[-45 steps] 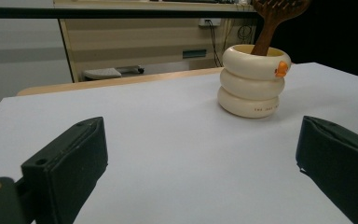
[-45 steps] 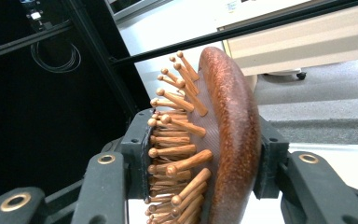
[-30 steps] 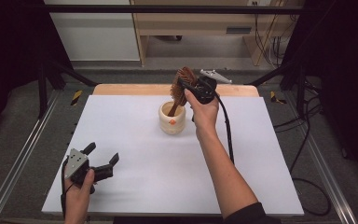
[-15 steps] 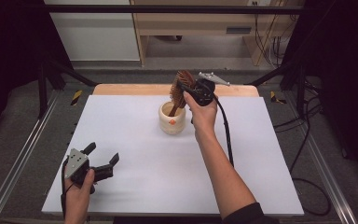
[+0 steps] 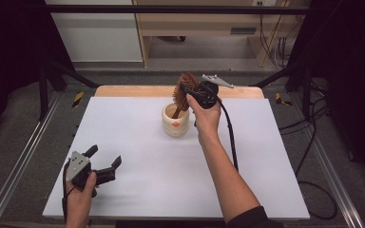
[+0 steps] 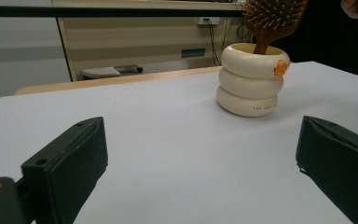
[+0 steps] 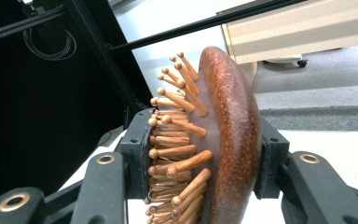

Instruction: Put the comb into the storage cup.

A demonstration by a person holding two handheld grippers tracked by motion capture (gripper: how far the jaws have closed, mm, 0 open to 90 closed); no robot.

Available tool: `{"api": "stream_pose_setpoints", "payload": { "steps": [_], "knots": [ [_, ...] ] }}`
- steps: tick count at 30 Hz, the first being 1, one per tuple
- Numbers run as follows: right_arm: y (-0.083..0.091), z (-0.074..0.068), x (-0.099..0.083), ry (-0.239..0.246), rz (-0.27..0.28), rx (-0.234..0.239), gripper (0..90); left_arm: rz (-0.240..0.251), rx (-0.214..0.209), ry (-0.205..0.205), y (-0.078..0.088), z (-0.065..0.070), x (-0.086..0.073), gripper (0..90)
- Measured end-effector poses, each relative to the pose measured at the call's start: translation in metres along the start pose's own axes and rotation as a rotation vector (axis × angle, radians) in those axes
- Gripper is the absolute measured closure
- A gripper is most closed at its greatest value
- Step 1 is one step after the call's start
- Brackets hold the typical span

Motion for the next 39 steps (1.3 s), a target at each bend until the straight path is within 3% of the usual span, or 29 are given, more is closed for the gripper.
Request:
{"api": "stream_pose_setpoints", "payload": {
  "steps": [39],
  "knots": [
    [-0.008, -0.001, -0.013, -0.020, -0.011, 0.014, 50.3, -0.003, -0.004, -0.001, -0.001, 0.000, 0.000, 2.1]
  ]
}}
Point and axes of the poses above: each handheld gripper's, and its own axes: y roughly backward along the jaws, x roughly out of its top, z roughly to its right, the point moved 6 cm from there along -y, roughly forward along the jaws, and after that the axes turned 3 degrees about z, right-handed, at the moved point
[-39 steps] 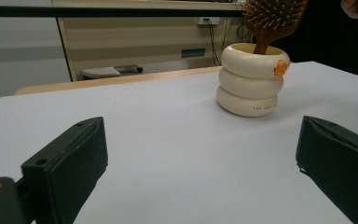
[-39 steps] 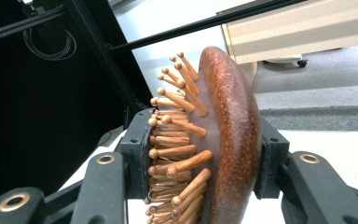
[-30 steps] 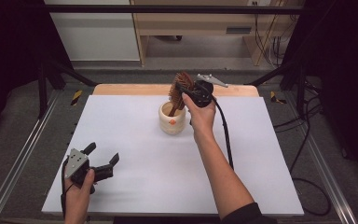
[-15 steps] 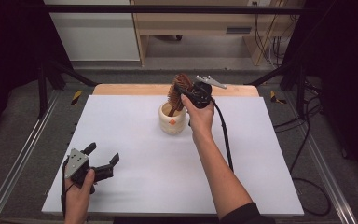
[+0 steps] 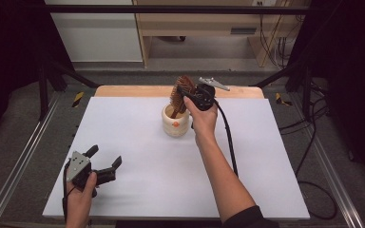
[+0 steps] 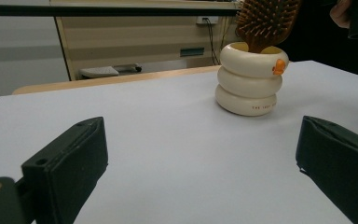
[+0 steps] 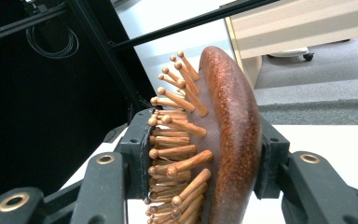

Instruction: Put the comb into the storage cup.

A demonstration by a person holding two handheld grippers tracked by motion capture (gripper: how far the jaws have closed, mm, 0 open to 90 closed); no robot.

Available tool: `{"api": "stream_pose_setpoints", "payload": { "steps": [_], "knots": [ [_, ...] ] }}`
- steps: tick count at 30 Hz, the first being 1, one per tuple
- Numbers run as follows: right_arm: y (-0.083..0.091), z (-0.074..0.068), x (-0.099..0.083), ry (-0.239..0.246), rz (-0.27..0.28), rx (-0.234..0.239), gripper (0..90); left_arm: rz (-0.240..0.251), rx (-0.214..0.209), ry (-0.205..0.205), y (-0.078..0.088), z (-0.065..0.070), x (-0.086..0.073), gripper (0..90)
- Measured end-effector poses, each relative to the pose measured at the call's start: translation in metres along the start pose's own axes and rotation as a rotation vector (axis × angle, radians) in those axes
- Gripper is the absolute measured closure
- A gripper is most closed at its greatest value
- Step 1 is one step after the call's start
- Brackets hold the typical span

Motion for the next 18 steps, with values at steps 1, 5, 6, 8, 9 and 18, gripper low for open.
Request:
{"api": "stream_pose_setpoints", "payload": {
  "steps": [1, 5, 6, 8, 9, 18],
  "knots": [
    [-0.0001, 0.0001, -0.0001, -0.001, 0.001, 0.001, 50.3, 0.000, 0.000, 0.000, 0.0000, 0.0000, 0.0000, 2.1],
    [-0.0003, 0.0000, -0.0006, -0.011, 0.002, 0.003, 50.3, 0.000, 0.000, 0.000, 0.0000, -0.0001, 0.0000, 2.1],
    [-0.0003, 0.0000, -0.0006, -0.011, 0.002, 0.003, 50.3, 0.000, 0.000, 0.000, 0.0000, -0.0001, 0.0000, 2.0],
    [-0.0006, 0.0004, -0.0010, -0.010, 0.003, 0.003, 50.3, -0.001, 0.000, 0.000, 0.0000, 0.0000, 0.0000, 2.0],
    [-0.0006, 0.0005, -0.0010, -0.010, 0.003, 0.003, 50.3, -0.001, 0.000, 0.000, -0.0001, 0.0001, -0.0001, 2.1],
    [0.0000, 0.0021, -0.0013, -0.019, 0.004, 0.002, 50.0, -0.001, -0.001, -0.001, -0.0001, 0.0000, 0.0000, 2.1]
  ]
}}
Point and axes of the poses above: each handheld gripper's, and its own axes: y roughly backward along the jaws, x roughly out of its top, z roughly to its right, the point moved 6 cm from there along -y, roughly forward along the jaws, and after that the axes turned 3 degrees about z, right-handed, at the moved point
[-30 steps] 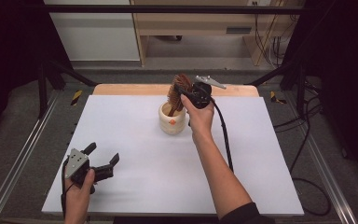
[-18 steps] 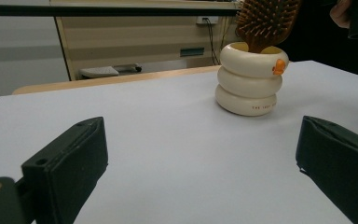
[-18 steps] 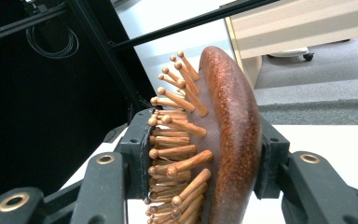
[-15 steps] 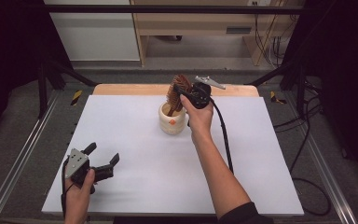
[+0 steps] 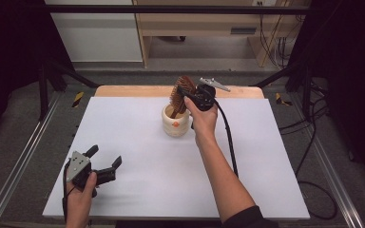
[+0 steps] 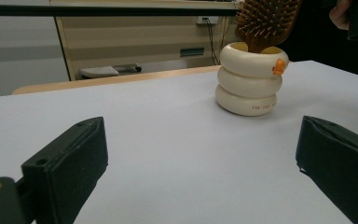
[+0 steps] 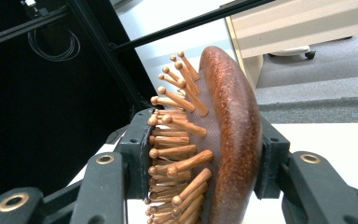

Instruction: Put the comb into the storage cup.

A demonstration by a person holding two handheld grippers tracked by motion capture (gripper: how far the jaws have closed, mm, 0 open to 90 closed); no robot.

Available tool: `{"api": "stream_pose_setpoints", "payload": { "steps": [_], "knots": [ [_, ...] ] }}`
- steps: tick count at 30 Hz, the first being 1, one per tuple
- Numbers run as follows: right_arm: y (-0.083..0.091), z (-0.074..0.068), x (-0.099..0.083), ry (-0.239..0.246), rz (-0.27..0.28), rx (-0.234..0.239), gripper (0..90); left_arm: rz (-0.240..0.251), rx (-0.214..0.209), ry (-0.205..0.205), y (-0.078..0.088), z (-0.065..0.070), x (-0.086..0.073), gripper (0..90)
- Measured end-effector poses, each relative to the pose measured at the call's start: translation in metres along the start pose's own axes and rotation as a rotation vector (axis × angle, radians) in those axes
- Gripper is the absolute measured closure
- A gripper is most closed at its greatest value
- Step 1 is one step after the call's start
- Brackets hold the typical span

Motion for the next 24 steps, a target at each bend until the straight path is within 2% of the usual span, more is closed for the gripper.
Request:
{"api": "stream_pose_setpoints", "payload": {
  "steps": [17, 24],
  "knots": [
    [0.002, 0.011, 0.000, -0.042, -0.004, 0.000, 48.7, -0.002, 0.000, -0.001, 0.000, 0.000, 0.000, 1.9],
    [0.003, 0.014, -0.001, -0.045, -0.009, -0.001, 48.0, -0.002, 0.000, -0.001, 0.000, 0.000, 0.000, 1.9]
  ]
}}
Point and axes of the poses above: each handheld gripper's, and its own axes: y roughly backward along the jaws, x roughly out of its top, z roughly to its right, the point moved 6 cm from there along -y, roughly forward along the jaws, and after that the axes turned 3 degrees about z, right-handed, at the moved point
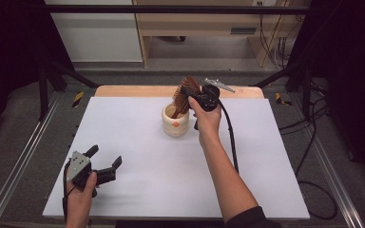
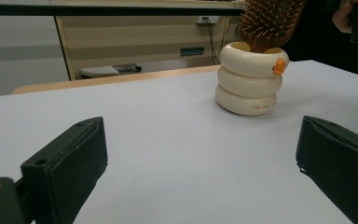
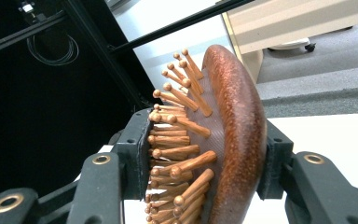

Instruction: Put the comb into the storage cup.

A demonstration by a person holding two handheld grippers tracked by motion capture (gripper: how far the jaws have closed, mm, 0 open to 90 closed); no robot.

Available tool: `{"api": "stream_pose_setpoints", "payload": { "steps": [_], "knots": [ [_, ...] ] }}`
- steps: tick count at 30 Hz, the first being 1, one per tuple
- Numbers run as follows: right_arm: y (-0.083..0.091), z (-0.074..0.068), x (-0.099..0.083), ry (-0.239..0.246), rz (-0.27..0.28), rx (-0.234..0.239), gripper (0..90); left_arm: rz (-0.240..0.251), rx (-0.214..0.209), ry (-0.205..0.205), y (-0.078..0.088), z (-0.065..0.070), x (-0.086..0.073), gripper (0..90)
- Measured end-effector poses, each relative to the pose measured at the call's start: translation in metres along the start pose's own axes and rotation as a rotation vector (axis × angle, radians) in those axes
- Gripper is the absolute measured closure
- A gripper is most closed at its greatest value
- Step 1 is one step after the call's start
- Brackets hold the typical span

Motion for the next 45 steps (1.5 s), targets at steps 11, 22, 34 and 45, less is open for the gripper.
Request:
{"api": "stream_pose_setpoints", "payload": {
  "steps": [11, 22, 34, 45],
  "knots": [
    [0.000, 0.003, 0.000, -0.015, -0.004, -0.002, 47.2, 0.000, -0.001, -0.001, 0.000, 0.000, 0.000, 1.9],
    [0.000, 0.006, -0.001, -0.020, -0.009, -0.007, 46.2, -0.002, 0.001, 0.000, 0.000, 0.000, 0.000, 1.9],
    [0.001, 0.010, -0.001, -0.027, -0.013, -0.009, 45.7, -0.003, -0.001, 0.000, 0.000, 0.000, 0.000, 1.9],
    [0.001, 0.011, -0.001, -0.031, -0.017, -0.009, 45.4, -0.002, 0.000, 0.001, 0.000, 0.000, 0.000, 1.9]
  ]
}}
Point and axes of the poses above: each handheld gripper's, and its own axes: y roughly backward along the jaws, x roughly out of its top, z roughly to its right, the point moved 6 cm from there along -y, roughly forward along the jaws, and after that the axes turned 3 degrees about z, right-handed, at the moved point
